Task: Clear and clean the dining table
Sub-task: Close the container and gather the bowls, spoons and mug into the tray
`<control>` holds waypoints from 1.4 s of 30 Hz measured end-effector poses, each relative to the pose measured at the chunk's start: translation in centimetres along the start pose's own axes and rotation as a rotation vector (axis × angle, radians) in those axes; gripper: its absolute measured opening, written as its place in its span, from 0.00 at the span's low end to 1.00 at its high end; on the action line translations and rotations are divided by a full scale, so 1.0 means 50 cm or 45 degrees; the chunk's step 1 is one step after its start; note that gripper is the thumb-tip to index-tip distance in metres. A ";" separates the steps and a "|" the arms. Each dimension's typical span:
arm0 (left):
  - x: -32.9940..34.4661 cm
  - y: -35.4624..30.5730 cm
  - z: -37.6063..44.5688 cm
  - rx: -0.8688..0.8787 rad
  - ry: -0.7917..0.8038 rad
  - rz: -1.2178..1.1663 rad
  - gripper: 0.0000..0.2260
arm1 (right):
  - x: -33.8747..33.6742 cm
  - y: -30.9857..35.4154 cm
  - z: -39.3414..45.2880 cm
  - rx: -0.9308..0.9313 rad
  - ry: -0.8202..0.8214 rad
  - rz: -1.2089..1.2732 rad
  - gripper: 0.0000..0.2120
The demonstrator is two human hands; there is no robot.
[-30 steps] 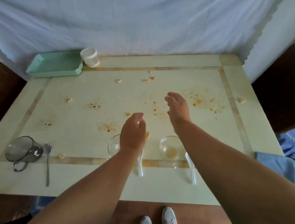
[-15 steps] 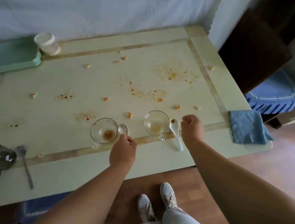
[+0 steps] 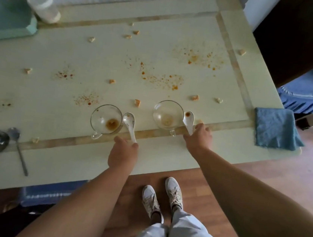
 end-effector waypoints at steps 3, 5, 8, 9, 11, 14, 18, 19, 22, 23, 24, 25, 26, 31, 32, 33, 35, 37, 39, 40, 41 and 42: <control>0.001 -0.011 0.008 0.009 -0.060 0.060 0.14 | 0.006 -0.002 0.016 0.005 -0.009 -0.015 0.20; 0.003 -0.017 0.014 0.021 -0.069 0.093 0.11 | 0.010 -0.001 0.025 0.006 0.018 -0.016 0.18; 0.003 -0.021 0.018 0.018 -0.074 0.117 0.10 | 0.011 0.006 0.032 0.014 0.076 -0.065 0.18; 0.003 -0.021 0.018 0.016 -0.067 0.115 0.09 | 0.009 0.007 0.034 0.023 0.103 -0.077 0.18; 0.005 -0.020 0.022 0.023 -0.033 0.108 0.09 | 0.005 0.007 0.038 0.046 0.148 -0.088 0.15; 0.014 -0.028 0.030 0.091 0.076 0.114 0.11 | -0.011 0.010 0.038 0.097 0.185 -0.030 0.11; 0.011 -0.063 0.018 0.217 0.122 0.054 0.14 | -0.064 0.044 0.020 0.033 0.049 0.213 0.08; 0.003 -0.072 0.010 0.245 0.095 0.037 0.15 | -0.081 0.058 0.014 -0.013 -0.008 0.236 0.08; -0.027 -0.098 -0.022 0.352 -0.032 0.000 0.15 | -0.113 0.100 -0.004 -0.166 -0.110 0.207 0.12; -0.041 -0.106 -0.032 0.394 -0.087 -0.024 0.15 | -0.117 0.114 -0.008 -0.223 -0.118 0.179 0.13; -0.055 -0.113 -0.041 0.436 -0.147 -0.061 0.15 | -0.120 0.129 -0.013 -0.276 -0.122 0.135 0.14; -0.067 -0.114 -0.052 0.457 -0.216 -0.111 0.14 | -0.121 0.138 -0.020 -0.324 -0.117 0.087 0.15; -0.092 -0.109 -0.067 0.451 -0.299 -0.168 0.14 | -0.118 0.157 -0.030 -0.378 -0.098 0.036 0.15; -0.133 -0.063 -0.086 0.320 -0.474 -0.349 0.18 | -0.091 0.160 -0.039 -0.361 0.015 -0.217 0.13; -0.140 -0.051 -0.090 0.285 -0.482 -0.393 0.18 | -0.087 0.163 -0.039 -0.354 0.039 -0.234 0.13; -0.146 -0.038 -0.092 0.254 -0.493 -0.425 0.18 | -0.084 0.165 -0.038 -0.342 0.060 -0.238 0.13; -0.155 -0.016 -0.094 0.213 -0.517 -0.461 0.18 | -0.078 0.167 -0.038 -0.319 0.090 -0.234 0.12; -0.155 0.001 -0.095 0.194 -0.514 -0.492 0.18 | -0.072 0.164 -0.037 -0.295 0.121 -0.225 0.11; -0.154 0.012 -0.096 0.174 -0.501 -0.511 0.18 | -0.065 0.158 -0.037 -0.250 0.153 -0.212 0.10; -0.153 0.015 -0.096 0.169 -0.486 -0.515 0.19 | -0.061 0.156 -0.037 -0.225 0.166 -0.200 0.10; -0.151 0.018 -0.096 0.162 -0.465 -0.521 0.19 | -0.058 0.154 -0.037 -0.201 0.175 -0.189 0.10; -0.148 0.022 -0.092 0.156 -0.438 -0.527 0.19 | -0.056 0.153 -0.038 -0.185 0.180 -0.182 0.10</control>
Point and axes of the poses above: each hand's wrist, its own z-axis towards the middle knuckle, its own x-axis out of the palm, y = z × x, the point moved 7 cm from there along z, towards the middle knuckle, and after that the axes turned 15 degrees about y, right-handed, at the moved point
